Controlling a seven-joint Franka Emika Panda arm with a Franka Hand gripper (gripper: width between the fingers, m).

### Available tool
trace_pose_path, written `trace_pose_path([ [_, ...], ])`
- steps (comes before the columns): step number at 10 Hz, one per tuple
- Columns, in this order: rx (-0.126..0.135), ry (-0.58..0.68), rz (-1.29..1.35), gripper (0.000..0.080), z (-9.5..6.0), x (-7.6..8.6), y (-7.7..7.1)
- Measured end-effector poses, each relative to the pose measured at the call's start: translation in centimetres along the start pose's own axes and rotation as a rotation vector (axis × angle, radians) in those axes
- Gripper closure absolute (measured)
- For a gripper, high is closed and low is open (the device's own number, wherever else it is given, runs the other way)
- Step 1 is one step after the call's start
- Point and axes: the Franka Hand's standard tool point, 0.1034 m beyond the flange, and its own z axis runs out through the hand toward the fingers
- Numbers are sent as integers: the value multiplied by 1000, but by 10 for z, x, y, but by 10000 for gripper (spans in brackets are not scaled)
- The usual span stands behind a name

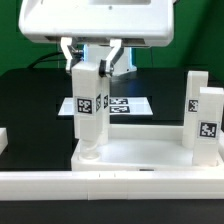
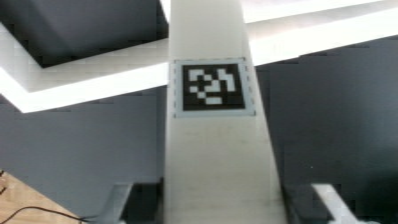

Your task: Assemble desk

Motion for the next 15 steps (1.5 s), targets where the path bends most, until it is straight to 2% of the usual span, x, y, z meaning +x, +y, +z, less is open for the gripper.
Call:
trace_pose_path([
  [1,-5,-5,0,508,0,1,5],
  [4,-5,-9,-5,508,2,-2,4],
  [7,-4,-17,-7,508,7,-8,-6],
  [9,-4,-13,-11,508,9,-5,-8],
  [11,-11,-19,-17,508,14,-9,-7],
  [15,-25,86,-39,508,21,-7,-9],
])
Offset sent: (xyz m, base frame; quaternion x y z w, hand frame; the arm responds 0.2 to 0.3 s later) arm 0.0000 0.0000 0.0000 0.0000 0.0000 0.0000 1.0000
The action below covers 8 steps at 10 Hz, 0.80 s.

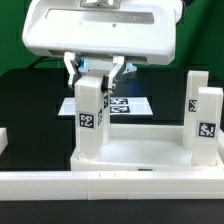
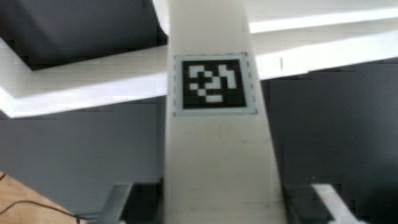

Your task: Assemble desk

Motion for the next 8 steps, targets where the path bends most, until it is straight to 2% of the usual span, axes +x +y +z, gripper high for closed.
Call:
trace_pose_path([
  [3,-7,32,-9,508,1,2,2],
  [5,-8,31,-11,259,2,2,3],
  [6,-8,31,-12,259,2,2,3],
  [7,-8,31,-13,172,2,2,3],
  [8,-8,31,-15,157,2,2,3],
])
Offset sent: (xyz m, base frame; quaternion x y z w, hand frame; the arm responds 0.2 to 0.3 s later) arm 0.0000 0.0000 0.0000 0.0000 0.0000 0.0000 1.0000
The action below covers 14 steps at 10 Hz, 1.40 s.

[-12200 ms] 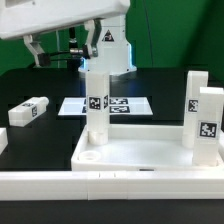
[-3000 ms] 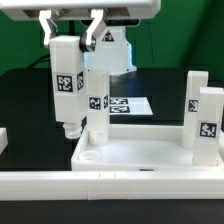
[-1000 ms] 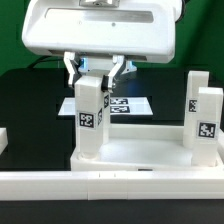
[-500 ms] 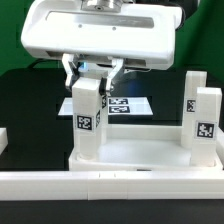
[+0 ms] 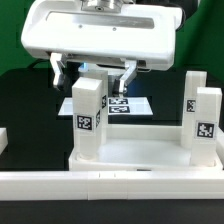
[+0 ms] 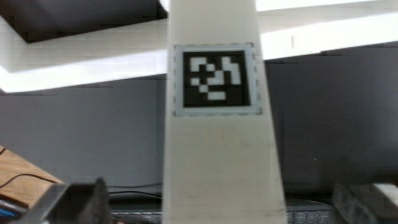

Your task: Assemble desk

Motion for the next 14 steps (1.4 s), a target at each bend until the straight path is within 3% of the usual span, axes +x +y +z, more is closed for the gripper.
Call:
trace_pose_path([
  [4,0,-3,-4,150,0,0,0],
  [8,50,-164,37,150,-11,25,-5],
  [10,65,-372,52,150,-10,18,-6],
  [14,65,-676,61,150,-11,15,5],
])
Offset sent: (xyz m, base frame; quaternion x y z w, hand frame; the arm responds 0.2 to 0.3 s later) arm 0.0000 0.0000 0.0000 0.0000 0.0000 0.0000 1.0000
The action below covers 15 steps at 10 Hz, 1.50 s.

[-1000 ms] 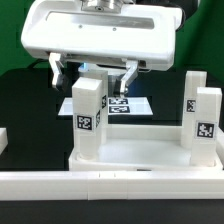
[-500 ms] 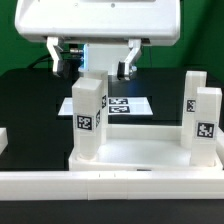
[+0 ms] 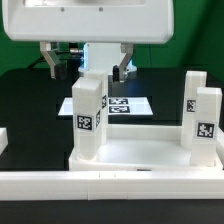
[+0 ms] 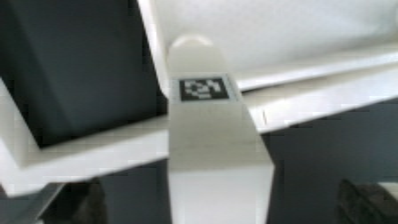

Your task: Assemble desk

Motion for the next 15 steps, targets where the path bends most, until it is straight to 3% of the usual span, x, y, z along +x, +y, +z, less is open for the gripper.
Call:
trace_pose_path([
  [2,-13,-80,12,150,5,10,5],
  [4,-13,-59,19,150,8,13,-3],
  [6,-18,-14,24,150,18,18,0],
  [7,-18,-8,30,150,26,11,5],
  [10,-21,-11,47,161,27,10,7],
  [12,-21,-12,58,515,27,10,8],
  [15,-22,-10,248,511,27,10,8],
])
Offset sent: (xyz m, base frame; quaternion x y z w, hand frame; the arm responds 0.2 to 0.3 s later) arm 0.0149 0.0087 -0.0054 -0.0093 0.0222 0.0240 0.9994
